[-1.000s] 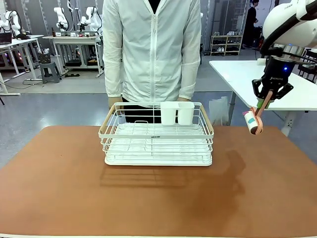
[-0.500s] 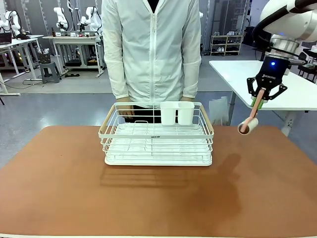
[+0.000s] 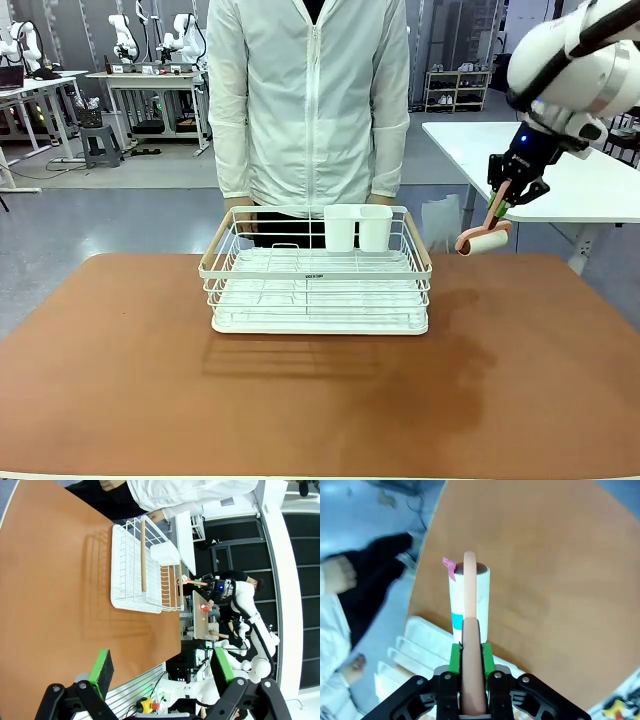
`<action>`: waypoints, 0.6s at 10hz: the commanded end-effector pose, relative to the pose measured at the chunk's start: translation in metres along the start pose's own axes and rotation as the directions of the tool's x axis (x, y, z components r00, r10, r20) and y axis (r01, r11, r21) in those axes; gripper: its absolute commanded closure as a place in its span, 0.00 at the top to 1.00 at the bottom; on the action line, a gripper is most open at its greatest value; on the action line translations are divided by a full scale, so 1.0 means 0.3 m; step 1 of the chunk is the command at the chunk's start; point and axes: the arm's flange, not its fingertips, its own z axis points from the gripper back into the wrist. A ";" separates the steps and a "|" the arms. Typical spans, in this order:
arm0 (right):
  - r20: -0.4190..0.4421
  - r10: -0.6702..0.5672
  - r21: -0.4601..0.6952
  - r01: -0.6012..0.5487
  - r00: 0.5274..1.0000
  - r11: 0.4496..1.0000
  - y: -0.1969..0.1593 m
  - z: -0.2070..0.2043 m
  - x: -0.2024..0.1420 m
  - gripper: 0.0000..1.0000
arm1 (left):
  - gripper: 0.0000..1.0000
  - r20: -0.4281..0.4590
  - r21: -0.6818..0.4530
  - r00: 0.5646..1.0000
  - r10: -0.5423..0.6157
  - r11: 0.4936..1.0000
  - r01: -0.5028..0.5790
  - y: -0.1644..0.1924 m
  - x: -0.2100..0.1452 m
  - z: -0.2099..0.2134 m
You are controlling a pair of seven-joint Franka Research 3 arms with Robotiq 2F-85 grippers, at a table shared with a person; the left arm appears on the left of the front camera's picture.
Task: Clean the table.
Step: Place the Lint Roller down when the Dish drying rack is positioned in the middle of the table.
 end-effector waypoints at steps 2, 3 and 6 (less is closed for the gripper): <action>0.075 -0.145 0.047 0.142 0.987 0.989 -0.142 -0.083 -0.086 0.21 | 1.00 0.007 -0.009 1.000 -0.005 1.000 0.005 -0.005 -0.002 0.010; 0.079 -0.217 0.084 0.210 0.973 0.974 -0.153 -0.088 -0.085 0.21 | 1.00 0.007 -0.009 1.000 -0.005 1.000 0.005 -0.005 -0.002 0.010; 0.138 -0.327 0.149 0.307 0.935 0.940 -0.172 -0.108 -0.090 0.21 | 1.00 0.007 -0.009 1.000 -0.005 1.000 0.005 -0.005 -0.002 0.010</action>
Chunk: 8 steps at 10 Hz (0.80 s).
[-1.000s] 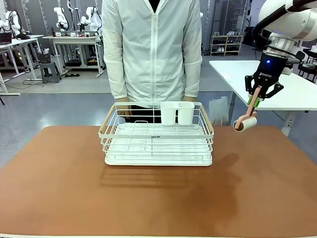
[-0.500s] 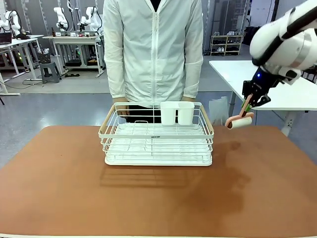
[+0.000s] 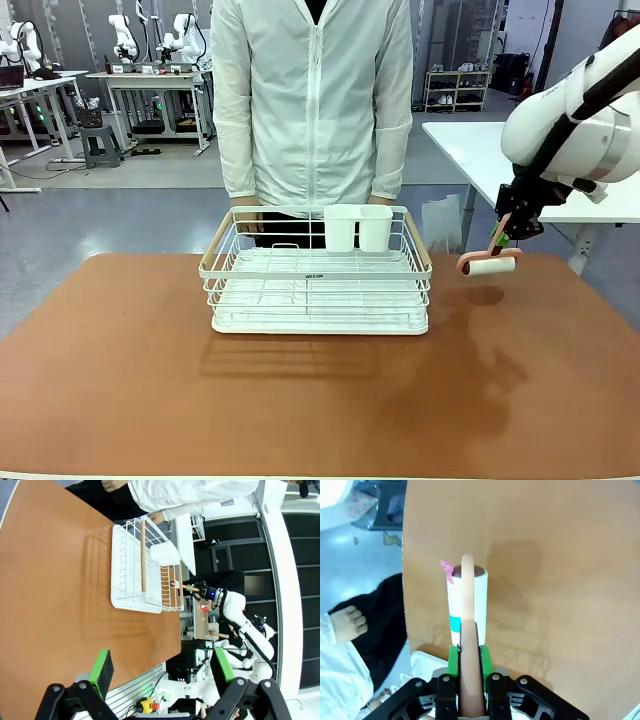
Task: Clean the table.
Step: Place the Lint Roller down when the Dish drying rack is positioned in the middle of the table.
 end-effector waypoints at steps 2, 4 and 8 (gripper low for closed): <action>0.072 -0.099 0.064 0.095 0.992 0.993 -0.038 -0.023 -0.037 0.21 | 1.00 0.007 -0.009 1.000 -0.005 1.000 0.005 -0.005 -0.002 0.009; 0.028 -0.111 0.074 0.109 0.993 0.991 -0.059 -0.051 -0.025 0.21 | 1.00 0.007 -0.009 1.000 -0.005 1.000 0.005 -0.005 -0.002 0.009; 0.032 -0.112 0.061 0.110 0.993 0.992 -0.093 -0.068 -0.017 0.21 | 1.00 0.007 -0.009 1.000 -0.005 1.000 0.005 -0.005 -0.002 0.009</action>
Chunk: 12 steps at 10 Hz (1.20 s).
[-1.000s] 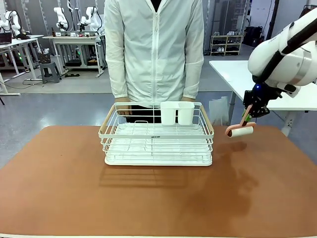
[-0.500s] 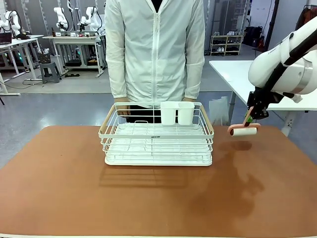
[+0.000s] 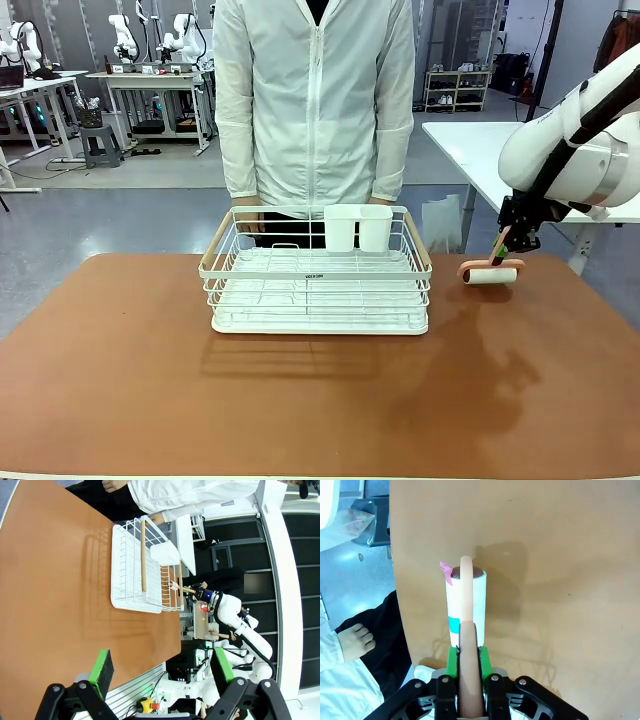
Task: Clean the table.
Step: Place the Lint Roller down when the Dish drying rack is positioned in the middle of the table.
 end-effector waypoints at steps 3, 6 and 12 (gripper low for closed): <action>0.019 -0.011 -0.013 0.011 1.000 1.000 -0.047 -0.006 -0.015 0.37 | 1.00 0.007 -0.009 1.000 -0.005 1.000 0.005 -0.005 -0.002 0.009; 0.044 -0.015 -0.058 0.017 0.999 0.998 -0.063 0.005 -0.009 0.92 | 1.00 0.007 -0.009 1.000 -0.005 1.000 0.005 -0.005 -0.002 0.009; 0.046 0.000 -0.207 0.010 0.999 0.978 -0.086 0.064 -0.002 1.00 | 1.00 0.007 -0.009 1.000 -0.005 1.000 0.005 -0.005 -0.002 0.009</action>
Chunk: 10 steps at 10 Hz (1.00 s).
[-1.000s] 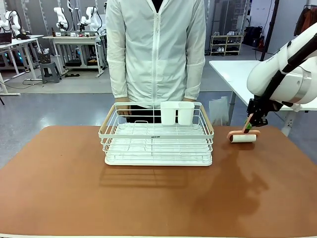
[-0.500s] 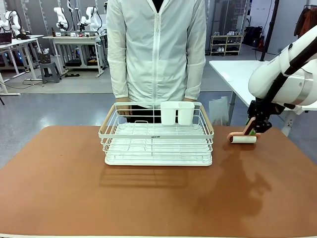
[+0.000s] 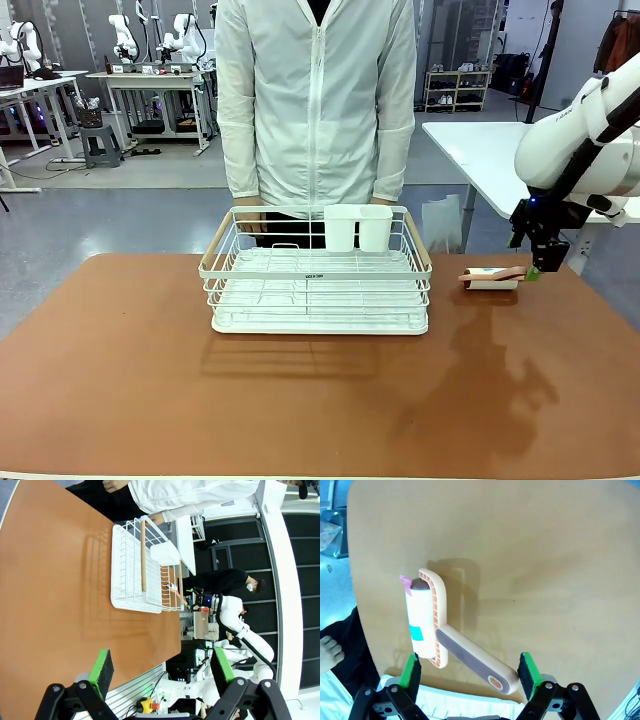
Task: Clean the table.
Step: Place the Lint Roller down when the Dish drying rack is positioned in the middle of the table.
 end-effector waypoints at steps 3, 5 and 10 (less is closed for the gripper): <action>0.014 -0.022 -0.038 0.023 1.000 0.999 -0.019 0.029 -0.027 1.00 | 1.00 0.007 -0.009 1.000 -0.005 1.000 0.006 -0.005 -0.002 0.010; 0.020 -0.024 -0.040 0.025 1.000 0.999 -0.021 0.031 -0.030 1.00 | 1.00 0.007 -0.009 1.000 -0.005 1.000 0.006 -0.005 -0.002 0.010; -0.005 0.001 -0.035 -0.001 1.000 0.999 -0.010 0.017 -0.006 1.00 | 1.00 0.007 -0.009 1.000 -0.005 1.000 0.006 -0.005 -0.002 0.010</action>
